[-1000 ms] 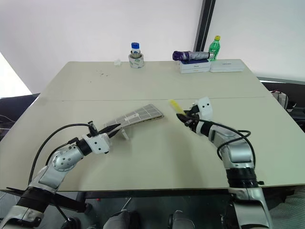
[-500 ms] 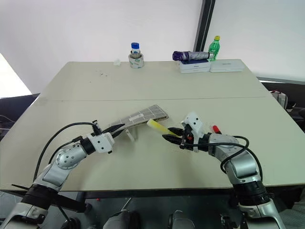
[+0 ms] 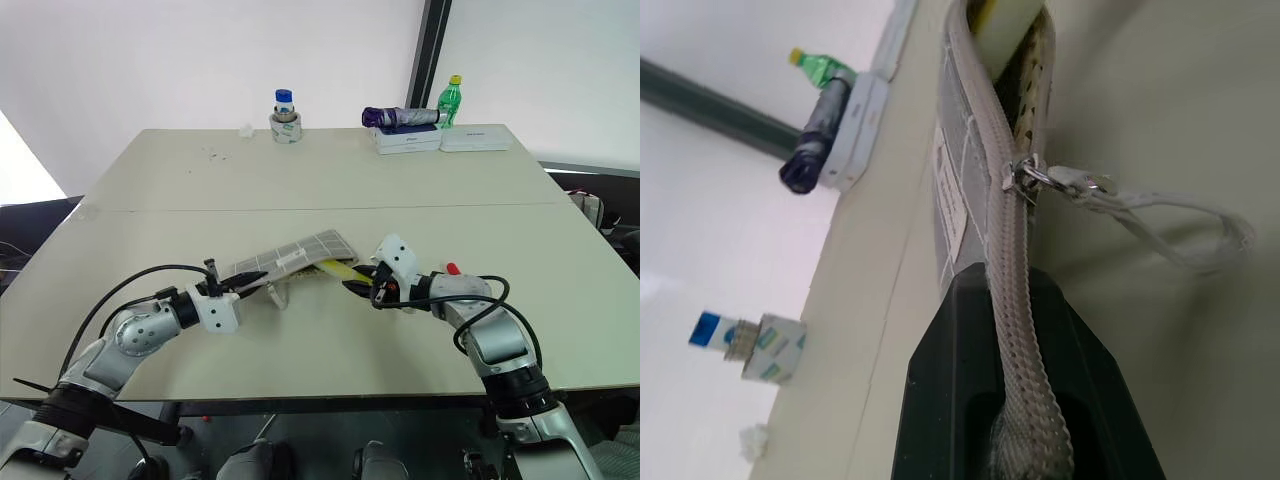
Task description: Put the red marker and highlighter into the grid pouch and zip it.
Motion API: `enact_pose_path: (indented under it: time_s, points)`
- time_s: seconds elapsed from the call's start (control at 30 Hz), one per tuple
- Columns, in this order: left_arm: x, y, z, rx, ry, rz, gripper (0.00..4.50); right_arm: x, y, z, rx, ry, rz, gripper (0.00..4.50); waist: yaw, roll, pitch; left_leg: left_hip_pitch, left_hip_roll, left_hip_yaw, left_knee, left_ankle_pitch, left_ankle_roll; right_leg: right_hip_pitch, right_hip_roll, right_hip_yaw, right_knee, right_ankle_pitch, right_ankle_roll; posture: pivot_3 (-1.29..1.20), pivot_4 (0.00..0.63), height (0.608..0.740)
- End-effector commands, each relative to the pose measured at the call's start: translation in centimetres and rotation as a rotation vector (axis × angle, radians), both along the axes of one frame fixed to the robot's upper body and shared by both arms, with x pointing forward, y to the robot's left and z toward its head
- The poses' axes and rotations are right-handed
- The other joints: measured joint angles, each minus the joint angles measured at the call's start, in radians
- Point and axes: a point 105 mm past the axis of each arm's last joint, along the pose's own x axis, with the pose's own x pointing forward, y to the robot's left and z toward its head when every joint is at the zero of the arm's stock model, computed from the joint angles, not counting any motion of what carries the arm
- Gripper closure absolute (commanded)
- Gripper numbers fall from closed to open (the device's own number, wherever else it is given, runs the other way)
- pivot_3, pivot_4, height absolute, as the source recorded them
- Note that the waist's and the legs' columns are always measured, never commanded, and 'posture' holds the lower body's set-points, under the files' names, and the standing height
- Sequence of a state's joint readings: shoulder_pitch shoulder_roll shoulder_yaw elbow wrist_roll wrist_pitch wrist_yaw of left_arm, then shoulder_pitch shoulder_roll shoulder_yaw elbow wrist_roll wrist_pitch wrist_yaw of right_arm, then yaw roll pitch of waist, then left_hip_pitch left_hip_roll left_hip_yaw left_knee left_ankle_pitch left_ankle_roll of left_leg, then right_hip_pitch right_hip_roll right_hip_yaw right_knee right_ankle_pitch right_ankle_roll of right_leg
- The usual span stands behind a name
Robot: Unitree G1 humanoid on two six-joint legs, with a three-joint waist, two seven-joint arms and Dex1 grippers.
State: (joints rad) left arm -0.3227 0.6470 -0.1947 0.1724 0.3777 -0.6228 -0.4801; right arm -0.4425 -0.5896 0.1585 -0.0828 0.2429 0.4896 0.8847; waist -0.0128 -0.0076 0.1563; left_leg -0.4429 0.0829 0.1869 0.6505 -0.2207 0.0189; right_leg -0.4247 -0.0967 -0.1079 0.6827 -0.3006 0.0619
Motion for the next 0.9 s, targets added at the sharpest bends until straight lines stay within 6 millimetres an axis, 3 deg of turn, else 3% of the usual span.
enact_pose_path:
  time_s: [0.03, 0.17, 0.33, 0.5, 0.63, 0.67, 0.83, 0.9]
  points:
    - [-0.5, -1.6, 1.1, 0.063, -0.068, -0.095, 4.50, -0.3, 1.8, 0.9, -0.075, -0.068, 0.079, 3.58, 0.000, 0.000, 0.000, 0.000, 0.000, 0.000, 0.000, 0.000, 0.000, 0.000, 0.000, 0.000, 0.000, 0.000, 0.000, 0.00, 0.150, 0.740]
    - [-0.4, -2.3, 1.9, 0.050, -0.090, -0.120, 4.50, -0.6, 4.0, 0.5, -0.168, -0.135, 0.164, 3.58, -0.002, 0.000, 0.000, 0.000, 0.000, 0.000, 0.000, 0.000, 0.000, 0.000, 0.000, 0.000, 0.000, 0.000, 0.000, 0.00, 0.150, 0.740]
    - [-0.8, -2.8, 2.4, 0.028, -0.089, -0.160, 4.50, -1.0, 7.0, 1.2, -0.156, -0.259, 0.280, 3.58, -0.003, 0.000, 0.000, 0.000, 0.000, 0.000, 0.000, 0.000, 0.000, 0.000, 0.001, 0.000, 0.000, 0.000, 0.000, 0.00, 0.150, 0.740]
    - [-1.0, -2.7, 2.5, 0.021, -0.084, -0.160, 4.50, 0.1, 6.9, 0.7, -0.246, -0.390, 0.292, 3.58, 0.000, 0.000, 0.000, 0.000, 0.000, 0.001, 0.001, 0.000, 0.000, 0.000, 0.000, 0.000, 0.000, 0.000, 0.000, 0.00, 0.150, 0.740]
    - [-1.0, -2.2, 2.5, 0.003, -0.073, -0.141, 4.50, -0.2, 6.7, 1.2, -0.161, -0.335, 0.315, 3.58, -0.001, 0.000, 0.000, 0.000, 0.000, 0.001, 0.001, 0.002, -0.002, 0.000, 0.001, 0.000, 0.000, 0.000, 0.000, 0.00, 0.150, 0.740]
    - [-0.9, -2.0, 2.5, 0.000, -0.069, -0.133, 4.50, -0.2, 6.6, 1.3, -0.144, -0.319, 0.315, 2.50, -0.002, 0.000, 0.000, 0.000, 0.000, 0.001, 0.001, 0.004, -0.006, 0.000, 0.001, 0.000, 0.000, 0.000, 0.000, 0.00, 0.150, 0.740]
    - [-0.6, -1.3, 2.7, -0.011, -0.061, -0.103, 4.50, 0.2, 6.0, 1.8, -0.153, -0.357, 0.290, 0.06, -0.001, 0.000, 0.000, 0.000, 0.000, 0.001, 0.001, 0.004, -0.006, 0.000, 0.001, 0.000, 0.001, 0.000, 0.000, 0.00, 0.150, 0.740]
    - [-0.4, -1.2, 2.8, -0.031, -0.056, -0.091, 4.50, -0.1, 5.8, 2.0, -0.160, -0.360, 0.300, 0.06, 0.000, 0.000, 0.000, 0.000, 0.000, 0.001, 0.001, 0.004, -0.006, 0.000, 0.001, 0.000, 0.001, 0.000, 0.000, 0.00, 0.150, 0.740]
